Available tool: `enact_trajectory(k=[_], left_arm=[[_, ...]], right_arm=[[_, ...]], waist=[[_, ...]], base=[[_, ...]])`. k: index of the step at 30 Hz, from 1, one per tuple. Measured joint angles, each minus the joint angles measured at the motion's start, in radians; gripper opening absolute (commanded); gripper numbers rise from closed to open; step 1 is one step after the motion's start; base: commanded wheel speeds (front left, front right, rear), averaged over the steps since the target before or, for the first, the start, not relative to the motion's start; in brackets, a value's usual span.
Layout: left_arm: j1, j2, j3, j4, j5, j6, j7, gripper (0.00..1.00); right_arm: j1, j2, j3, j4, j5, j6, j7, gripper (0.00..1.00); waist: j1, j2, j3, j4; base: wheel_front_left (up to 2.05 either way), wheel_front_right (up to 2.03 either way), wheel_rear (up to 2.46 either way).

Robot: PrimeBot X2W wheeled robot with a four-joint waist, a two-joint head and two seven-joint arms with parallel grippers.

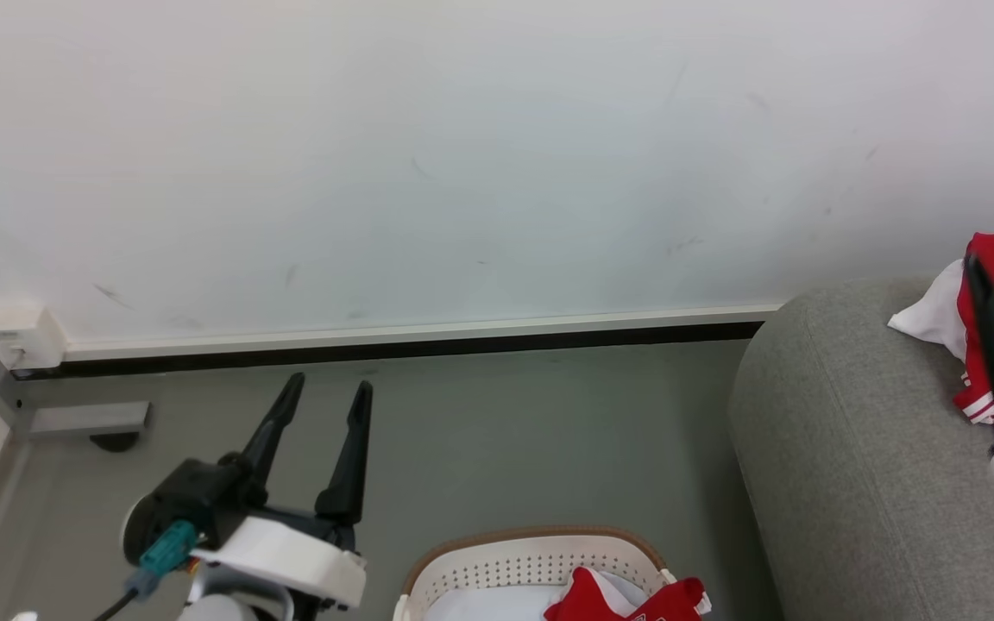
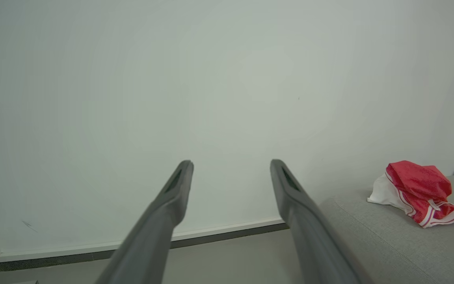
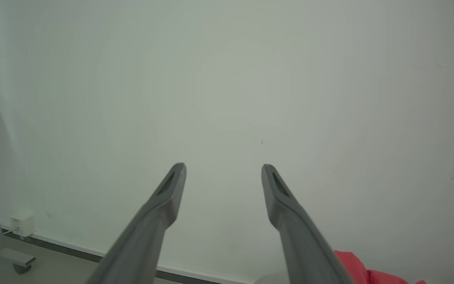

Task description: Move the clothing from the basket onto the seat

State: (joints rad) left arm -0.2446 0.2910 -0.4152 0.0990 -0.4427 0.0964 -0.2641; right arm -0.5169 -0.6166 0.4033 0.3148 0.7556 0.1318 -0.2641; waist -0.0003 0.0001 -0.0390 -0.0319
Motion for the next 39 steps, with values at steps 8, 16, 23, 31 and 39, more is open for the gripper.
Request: enact_trajectory(k=[8,16,23,31,39], left_arm=[[0.119,-0.041,0.13,-0.052,0.103,0.028,0.0,1.0],[0.229,-0.132,0.25,-0.039,0.18,0.005,0.0,1.0],[0.247,-0.192,0.317,-0.019,0.232,-0.039,0.0,1.0],[0.244,-0.226,0.346,-0.005,0.258,-0.083,0.0,1.0],[0.244,-0.239,0.36,0.01,0.266,-0.106,0.0,1.0]], right_arm=[[0.346,0.22,-0.208,-0.18,-0.235,0.0,0.0,1.0],[0.477,0.381,-0.24,-0.22,-0.338,0.0,0.0,1.0],[0.496,0.426,-0.245,-0.212,-0.37,0.0,0.0,1.0],[0.492,0.427,-0.258,-0.21,-0.377,0.0,0.0,1.0],[0.487,0.426,-0.247,-0.206,-0.377,0.0,0.0,1.0]], waist=[[0.0001,0.0,0.002,-0.004],[0.0002,0.0,0.024,-0.024],[0.0003,0.0,0.032,-0.025],[0.0003,0.0,0.031,-0.022],[0.0003,0.0,0.026,-0.029]], base=[[0.0,0.0,0.0],[0.0,0.0,0.0],[0.0,0.0,0.0],[0.0,0.0,0.0],[0.0,0.0,0.0]])
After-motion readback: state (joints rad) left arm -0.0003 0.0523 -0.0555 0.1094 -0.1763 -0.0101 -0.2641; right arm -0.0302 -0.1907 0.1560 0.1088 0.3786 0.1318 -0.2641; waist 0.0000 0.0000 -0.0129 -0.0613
